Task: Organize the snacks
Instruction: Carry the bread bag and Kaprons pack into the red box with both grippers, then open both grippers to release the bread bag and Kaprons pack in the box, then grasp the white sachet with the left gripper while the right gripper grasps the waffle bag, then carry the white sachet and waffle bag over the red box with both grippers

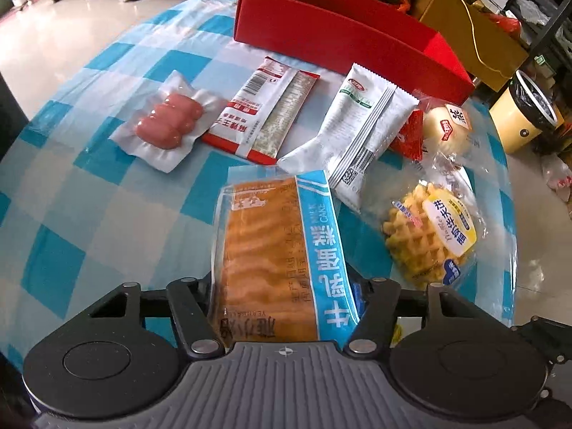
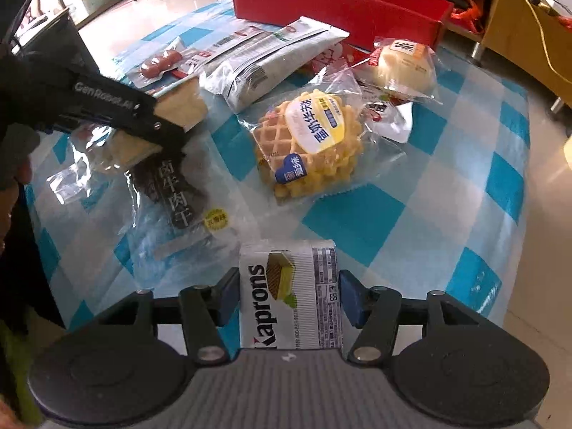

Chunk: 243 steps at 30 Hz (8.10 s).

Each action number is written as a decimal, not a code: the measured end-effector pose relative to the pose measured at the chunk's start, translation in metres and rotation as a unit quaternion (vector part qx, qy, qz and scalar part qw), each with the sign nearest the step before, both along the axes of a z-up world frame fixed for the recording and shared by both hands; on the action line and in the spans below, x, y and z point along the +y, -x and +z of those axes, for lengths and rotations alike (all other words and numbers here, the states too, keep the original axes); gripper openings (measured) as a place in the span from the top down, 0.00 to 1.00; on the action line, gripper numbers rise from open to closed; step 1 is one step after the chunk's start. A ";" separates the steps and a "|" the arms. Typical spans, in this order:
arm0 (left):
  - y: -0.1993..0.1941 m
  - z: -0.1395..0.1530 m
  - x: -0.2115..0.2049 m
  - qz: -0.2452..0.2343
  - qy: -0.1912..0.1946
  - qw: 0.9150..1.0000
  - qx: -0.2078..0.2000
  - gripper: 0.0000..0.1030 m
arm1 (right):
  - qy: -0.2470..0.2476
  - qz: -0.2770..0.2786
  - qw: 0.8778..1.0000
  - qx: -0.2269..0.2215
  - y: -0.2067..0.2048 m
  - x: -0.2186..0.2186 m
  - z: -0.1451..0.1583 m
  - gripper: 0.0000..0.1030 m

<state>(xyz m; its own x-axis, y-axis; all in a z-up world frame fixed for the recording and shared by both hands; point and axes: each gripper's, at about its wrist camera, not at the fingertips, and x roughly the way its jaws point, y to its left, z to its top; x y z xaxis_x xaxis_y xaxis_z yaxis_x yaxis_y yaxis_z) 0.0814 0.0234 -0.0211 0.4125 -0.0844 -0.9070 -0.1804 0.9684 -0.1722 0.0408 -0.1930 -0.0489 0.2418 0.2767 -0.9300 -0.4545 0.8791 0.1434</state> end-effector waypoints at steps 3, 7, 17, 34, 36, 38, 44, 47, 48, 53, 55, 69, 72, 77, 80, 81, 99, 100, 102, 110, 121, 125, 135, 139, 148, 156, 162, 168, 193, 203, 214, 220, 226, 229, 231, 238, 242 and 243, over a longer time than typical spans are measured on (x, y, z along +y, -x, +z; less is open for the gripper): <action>0.007 0.009 0.002 0.000 0.006 1.000 -0.009 0.34 | -0.009 -0.010 1.000 -0.004 0.002 -0.003 0.007 0.44; 0.019 0.025 0.005 -0.002 0.005 1.000 -0.027 0.34 | -0.046 -0.037 0.998 -0.024 -0.001 -0.005 0.031 0.44; 0.001 0.059 -0.004 -0.003 0.040 0.997 -0.063 0.34 | -0.101 -0.083 0.989 -0.064 -0.042 -0.001 0.065 0.44; -0.109 0.070 -0.004 0.022 0.060 0.993 -0.101 0.34 | -0.131 -0.152 0.973 -0.111 -0.169 0.010 0.083 0.44; -0.127 0.071 -0.005 0.022 0.055 0.993 -0.106 0.34 | -0.132 -0.159 0.971 -0.116 -0.184 0.009 0.083 0.44; -0.145 0.071 -0.006 0.025 0.054 0.992 -0.112 0.34 | -0.133 -0.168 0.969 -0.121 -0.202 0.008 0.082 0.44; -0.203 0.064 -0.009 0.022 0.025 0.991 -0.130 0.35 | -0.135 -0.188 0.965 -0.124 -0.260 0.005 0.068 0.44; -0.226 0.054 -0.008 0.024 0.021 0.991 -0.130 0.35 | -0.140 -0.194 0.963 -0.123 -0.290 0.006 0.051 0.44; -0.234 0.049 -0.008 0.023 0.019 0.991 -0.129 0.35 | -0.140 -0.194 0.963 -0.123 -0.290 0.006 0.051 0.44; -0.259 0.026 -0.007 0.027 -0.011 0.992 -0.124 0.34 | -0.149 -0.210 0.961 -0.104 -0.314 0.007 0.018 0.44; -0.265 0.018 -0.007 0.024 -0.017 0.992 -0.126 0.34 | -0.144 -0.213 0.961 -0.099 -0.319 0.007 0.008 0.44; -0.269 -0.001 -0.002 0.029 -0.069 0.987 -0.143 0.27 | -0.061 -0.173 0.976 -0.121 -0.324 0.023 -0.013 0.43; -0.269 0.000 0.002 0.030 -0.063 0.987 -0.145 0.28 | -0.060 -0.170 0.976 -0.119 -0.323 0.022 -0.011 0.42; -0.266 0.006 0.005 0.041 -0.053 0.985 -0.159 0.24 | -0.060 -0.167 0.977 -0.122 -0.323 0.016 -0.009 0.37; -0.274 -0.004 -0.007 0.004 -0.101 0.986 -0.134 0.26 | -0.060 -0.164 0.977 -0.121 -0.322 0.017 -0.008 0.37; -0.275 -0.011 -0.014 -0.007 -0.128 0.983 -0.135 0.26 | -0.061 -0.165 0.977 -0.123 -0.321 0.017 -0.007 0.37; -0.261 -0.011 -0.021 -0.038 -0.128 0.985 -0.106 0.07 | -0.042 -0.141 0.982 -0.118 -0.304 0.012 0.004 0.34; -0.259 -0.010 -0.022 -0.039 -0.130 0.986 -0.101 0.07 | -0.042 -0.139 0.983 -0.114 -0.301 0.012 0.005 0.33; -0.256 -0.010 -0.025 -0.050 -0.143 0.985 -0.080 0.07 | -0.040 -0.138 0.984 -0.103 -0.296 0.012 0.007 0.32; -0.229 -0.004 -0.005 -0.034 -0.094 0.994 -0.039 0.07 | -0.013 -0.105 0.993 -0.058 -0.270 0.024 0.012 0.28; -0.194 0.017 0.004 -0.018 -0.065 0.996 -0.053 0.06 | -0.050 -0.147 0.987 -0.047 -0.246 0.007 0.037 0.27; -0.179 0.035 0.005 -0.012 -0.040 0.996 -0.076 0.06 | -0.073 -0.159 0.982 -0.075 -0.231 0.003 0.063 0.27; -0.121 0.036 -0.024 -0.068 -0.017 0.995 -0.067 0.05 | -0.073 -0.175 0.980 -0.067 -0.176 -0.013 0.072 0.27; -0.101 0.024 -0.040 -0.094 -0.030 0.994 -0.055 0.05 | -0.082 -0.189 0.976 -0.062 -0.151 -0.025 0.076 0.27; -0.094 -0.004 -0.060 -0.127 -0.052 0.990 -0.024 0.05 | -0.109 -0.186 0.975 -0.052 -0.115 -0.032 0.081 0.27; -0.109 -0.019 -0.056 -0.108 -0.037 0.993 -0.002 0.02 | -0.108 -0.184 0.976 -0.037 -0.118 -0.034 0.074 0.27; -0.104 -0.015 -0.059 -0.118 -0.032 0.992 0.012 0.44 | -0.104 -0.173 0.979 -0.036 -0.118 -0.031 0.072 0.27; -0.084 -0.009 -0.054 -0.124 -0.040 0.991 0.008 0.48 | -0.097 -0.172 0.980 -0.035 -0.110 -0.035 0.073 0.27; -0.071 -0.021 -0.037 -0.119 -0.089 0.989 -0.002 0.04 | 0.027 0.036 0.999 0.004 -0.077 0.048 -0.013 0.02; -0.073 -0.026 -0.038 -0.134 -0.104 0.986 -0.010 0.01 | 0.034 0.024 0.999 -0.001 -0.076 0.046 -0.010 0.11; -0.065 -0.003 -0.027 -0.120 -0.053 0.991 -0.023 0.49 | 0.027 -0.013 0.999 -0.019 -0.066 0.035 0.013 0.25; -0.061 0.014 -0.018 -0.101 -0.024 0.994 -0.041 0.50 | -0.018 -0.063 0.997 -0.046 -0.075 0.010 0.041 0.25; -0.066 0.027 -0.017 -0.085 -0.007 0.994 -0.061 0.50 | -0.037 -0.091 0.993 -0.063 -0.087 0.002 0.053 0.25; -0.068 0.031 -0.021 -0.085 -0.011 0.994 -0.068 0.50 | -0.039 -0.099 0.992 -0.069 -0.094 0.003 0.056 0.25; -0.069 0.033 -0.023 -0.086 -0.012 0.994 -0.073 0.50 | -0.042 -0.102 0.991 -0.074 -0.100 0.003 0.059 0.25; -0.073 0.044 -0.026 -0.083 -0.016 0.992 -0.092 0.50 | -0.054 -0.118 0.987 -0.097 -0.114 0.000 0.071 0.25; -0.077 0.049 -0.026 -0.078 -0.027 0.991 -0.102 0.50 | -0.058 -0.130 0.984 -0.107 -0.123 -0.004 0.077 0.25; -0.079 0.050 -0.026 -0.077 -0.028 0.991 -0.103 0.50 | -0.059 -0.133 0.983 -0.111 -0.126 -0.005 0.079 0.25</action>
<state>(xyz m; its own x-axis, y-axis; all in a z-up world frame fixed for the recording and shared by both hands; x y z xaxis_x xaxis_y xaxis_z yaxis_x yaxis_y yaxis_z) 0.1603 -0.0029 0.0293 0.5758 -0.1124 -0.8099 0.0036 0.9908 -0.1349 0.1671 -0.1975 0.0297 0.5136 0.2797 -0.8112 -0.2426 0.9541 0.1754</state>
